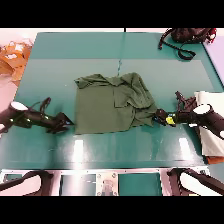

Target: Fold the shirts.

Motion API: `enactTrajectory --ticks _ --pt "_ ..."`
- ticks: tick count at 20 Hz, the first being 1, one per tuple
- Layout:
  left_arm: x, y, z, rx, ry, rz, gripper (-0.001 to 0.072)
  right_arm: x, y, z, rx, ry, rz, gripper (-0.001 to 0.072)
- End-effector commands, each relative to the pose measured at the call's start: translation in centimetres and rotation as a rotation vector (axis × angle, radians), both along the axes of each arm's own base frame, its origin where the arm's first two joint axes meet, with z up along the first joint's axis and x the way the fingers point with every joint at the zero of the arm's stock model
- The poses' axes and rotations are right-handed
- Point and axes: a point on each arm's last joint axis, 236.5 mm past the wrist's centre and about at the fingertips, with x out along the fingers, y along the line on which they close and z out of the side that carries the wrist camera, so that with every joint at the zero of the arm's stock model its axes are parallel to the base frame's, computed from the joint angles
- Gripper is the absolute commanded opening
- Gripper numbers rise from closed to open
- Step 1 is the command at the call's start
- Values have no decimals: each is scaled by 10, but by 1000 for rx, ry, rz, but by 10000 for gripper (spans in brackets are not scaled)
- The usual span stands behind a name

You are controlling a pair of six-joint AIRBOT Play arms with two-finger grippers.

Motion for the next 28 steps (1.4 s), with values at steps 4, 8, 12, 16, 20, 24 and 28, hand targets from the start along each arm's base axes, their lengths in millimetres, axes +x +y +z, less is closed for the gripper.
enactTrajectory --ticks 4,8,12,16,20,24,28 --pt "-19 -51 -27 -38 3 -26 531 3 0 3 -1 -11 7 19" --pt "5 -43 -10 -38 -84 -56 24 -3 5 5 16 10 28 19" --pt "46 -30 68 -95 -230 -110 23 20 2 75 45 -96 84 18" --pt "87 -16 239 -38 -624 -175 24 56 -28 246 -40 -452 53 18" --pt "71 -19 444 97 -1155 -199 24 33 -61 430 -211 -860 -79 18" --pt "-9 -32 589 206 -1570 -200 24 -28 -79 556 -413 -1150 -248 19" --pt "-28 -12 613 347 -1629 -107 25 -78 -91 622 -614 -1311 -392 19"
